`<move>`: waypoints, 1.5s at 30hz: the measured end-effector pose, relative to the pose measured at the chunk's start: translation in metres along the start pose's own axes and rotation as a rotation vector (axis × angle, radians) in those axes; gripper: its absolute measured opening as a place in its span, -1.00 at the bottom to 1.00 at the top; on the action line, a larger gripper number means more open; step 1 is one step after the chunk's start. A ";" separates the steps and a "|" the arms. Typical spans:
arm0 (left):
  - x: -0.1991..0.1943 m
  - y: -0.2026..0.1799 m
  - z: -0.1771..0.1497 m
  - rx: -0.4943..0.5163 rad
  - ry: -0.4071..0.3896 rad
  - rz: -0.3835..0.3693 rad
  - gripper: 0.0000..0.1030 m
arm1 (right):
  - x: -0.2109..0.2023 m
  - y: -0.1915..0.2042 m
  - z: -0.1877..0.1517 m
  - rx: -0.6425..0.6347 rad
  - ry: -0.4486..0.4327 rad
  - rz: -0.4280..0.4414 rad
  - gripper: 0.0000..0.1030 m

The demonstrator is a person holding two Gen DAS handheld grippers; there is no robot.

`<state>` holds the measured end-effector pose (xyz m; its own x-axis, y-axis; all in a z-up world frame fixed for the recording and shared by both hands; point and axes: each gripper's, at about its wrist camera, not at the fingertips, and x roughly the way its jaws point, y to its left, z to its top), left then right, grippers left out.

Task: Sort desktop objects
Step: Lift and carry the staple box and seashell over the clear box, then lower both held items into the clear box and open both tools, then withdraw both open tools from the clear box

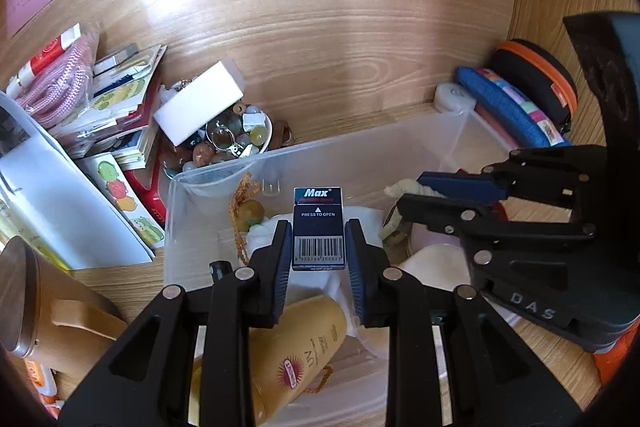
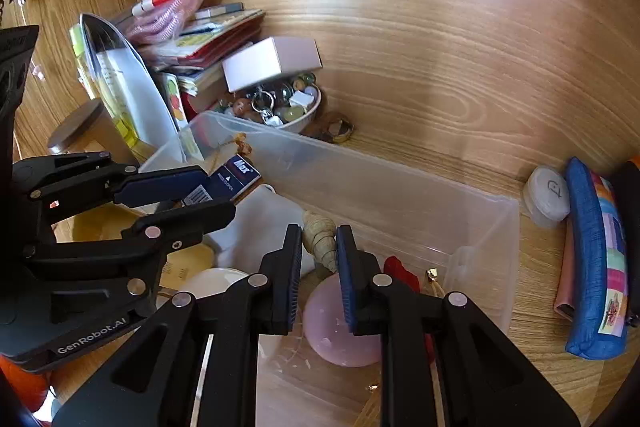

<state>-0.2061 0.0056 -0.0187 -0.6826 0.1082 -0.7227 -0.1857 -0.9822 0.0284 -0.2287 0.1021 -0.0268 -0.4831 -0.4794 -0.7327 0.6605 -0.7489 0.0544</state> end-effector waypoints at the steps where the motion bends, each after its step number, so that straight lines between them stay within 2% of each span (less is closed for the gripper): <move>1: 0.000 0.000 0.000 -0.001 -0.002 -0.005 -0.49 | 0.000 -0.001 0.000 0.000 0.001 -0.001 -0.69; 3: -0.002 0.000 0.000 -0.002 -0.009 -0.022 -0.49 | 0.001 -0.002 0.001 0.000 0.000 -0.003 -0.69; 16: 0.003 -0.003 -0.002 0.022 -0.006 0.018 -0.49 | 0.005 -0.002 -0.001 0.001 0.011 -0.006 -0.69; 19: 0.000 -0.001 -0.002 0.006 -0.011 -0.012 -0.49 | 0.004 -0.003 -0.002 0.001 0.013 -0.005 -0.69; 22: -0.005 -0.001 -0.001 0.008 -0.024 -0.006 -0.46 | 0.000 -0.004 -0.001 0.011 0.007 -0.004 -0.57; 27: -0.018 -0.005 0.000 0.021 -0.058 0.019 -0.22 | -0.018 -0.003 0.002 0.016 -0.038 -0.022 -0.25; 28: -0.021 -0.005 0.000 0.023 -0.062 0.024 -0.19 | -0.022 -0.003 0.002 0.015 -0.048 -0.028 -0.24; 32: -0.034 -0.006 -0.001 0.014 -0.086 0.066 0.26 | -0.038 -0.003 0.002 0.021 -0.075 -0.054 -0.12; 33: -0.037 -0.005 -0.001 0.008 -0.088 0.066 0.43 | -0.042 -0.004 0.001 0.029 -0.080 -0.059 -0.04; 36: -0.050 -0.005 -0.004 -0.009 -0.105 0.050 0.69 | -0.053 -0.008 -0.004 0.054 -0.093 -0.078 0.11; 39: -0.061 -0.009 -0.008 0.002 -0.124 0.082 0.82 | -0.067 -0.010 -0.012 0.067 -0.119 -0.093 0.34; 45: -0.081 -0.017 -0.019 -0.001 -0.138 0.102 0.91 | -0.095 -0.005 -0.029 0.040 -0.165 -0.198 0.60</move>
<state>-0.1343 0.0109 0.0267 -0.7886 0.0283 -0.6142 -0.1102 -0.9893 0.0958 -0.1692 0.1645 0.0231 -0.6903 -0.3872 -0.6112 0.5219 -0.8515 -0.0501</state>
